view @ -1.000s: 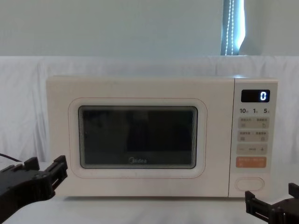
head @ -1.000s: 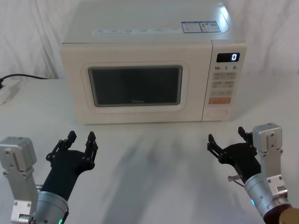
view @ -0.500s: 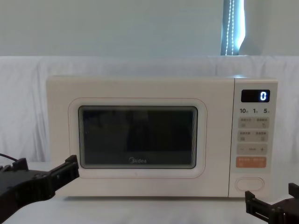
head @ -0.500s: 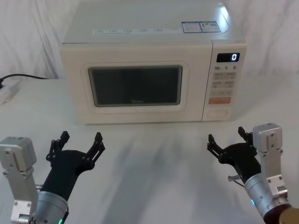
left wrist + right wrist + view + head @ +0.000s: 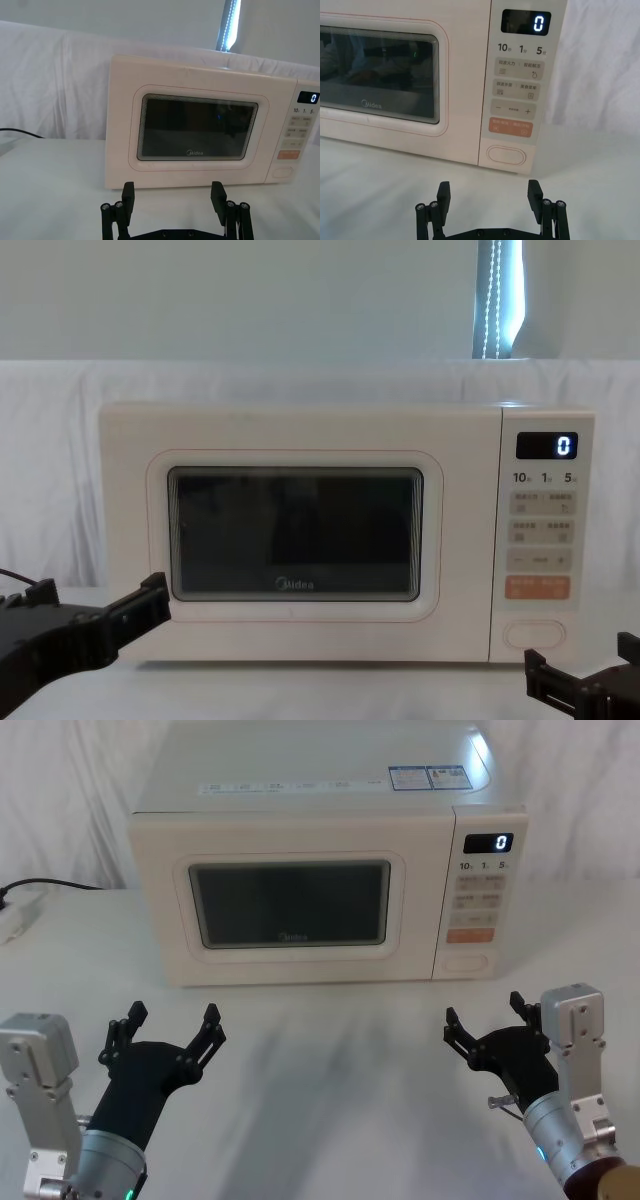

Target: Press the button to open the microwave door with one hand; close the microwave door with the other hand.

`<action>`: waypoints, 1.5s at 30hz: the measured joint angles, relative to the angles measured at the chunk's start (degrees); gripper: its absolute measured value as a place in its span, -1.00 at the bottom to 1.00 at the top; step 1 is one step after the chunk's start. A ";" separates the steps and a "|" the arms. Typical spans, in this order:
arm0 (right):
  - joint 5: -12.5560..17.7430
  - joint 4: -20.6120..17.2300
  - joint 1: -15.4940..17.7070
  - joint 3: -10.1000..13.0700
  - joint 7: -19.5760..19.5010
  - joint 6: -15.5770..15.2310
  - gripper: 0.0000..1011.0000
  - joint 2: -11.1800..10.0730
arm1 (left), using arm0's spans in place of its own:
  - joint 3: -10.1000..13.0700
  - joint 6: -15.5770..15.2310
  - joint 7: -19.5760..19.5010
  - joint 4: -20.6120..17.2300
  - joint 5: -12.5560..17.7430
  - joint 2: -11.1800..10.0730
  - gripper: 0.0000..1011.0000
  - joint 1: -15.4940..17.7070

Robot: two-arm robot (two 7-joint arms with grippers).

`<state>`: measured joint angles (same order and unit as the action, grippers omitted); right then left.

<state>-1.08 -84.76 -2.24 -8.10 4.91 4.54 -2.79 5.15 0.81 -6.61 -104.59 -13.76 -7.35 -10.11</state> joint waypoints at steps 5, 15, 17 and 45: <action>0.00 0.00 0.00 0.00 0.00 0.00 0.98 0.00 | 0.00 0.00 0.00 0.00 0.00 0.00 0.98 0.00; 0.00 0.00 0.00 0.00 0.00 0.00 0.98 0.00 | 0.00 0.00 0.00 0.00 0.00 0.00 0.98 0.00; 0.00 0.00 0.00 0.00 0.00 0.00 0.98 0.00 | 0.00 0.00 0.00 0.00 0.00 0.00 0.98 0.00; 0.00 0.00 0.00 0.00 0.00 0.00 0.98 0.00 | 0.00 0.00 0.00 0.00 0.00 0.00 0.98 0.00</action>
<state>-1.08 -84.76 -2.24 -8.10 4.91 4.54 -2.79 5.15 0.81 -6.61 -104.60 -13.75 -7.34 -10.11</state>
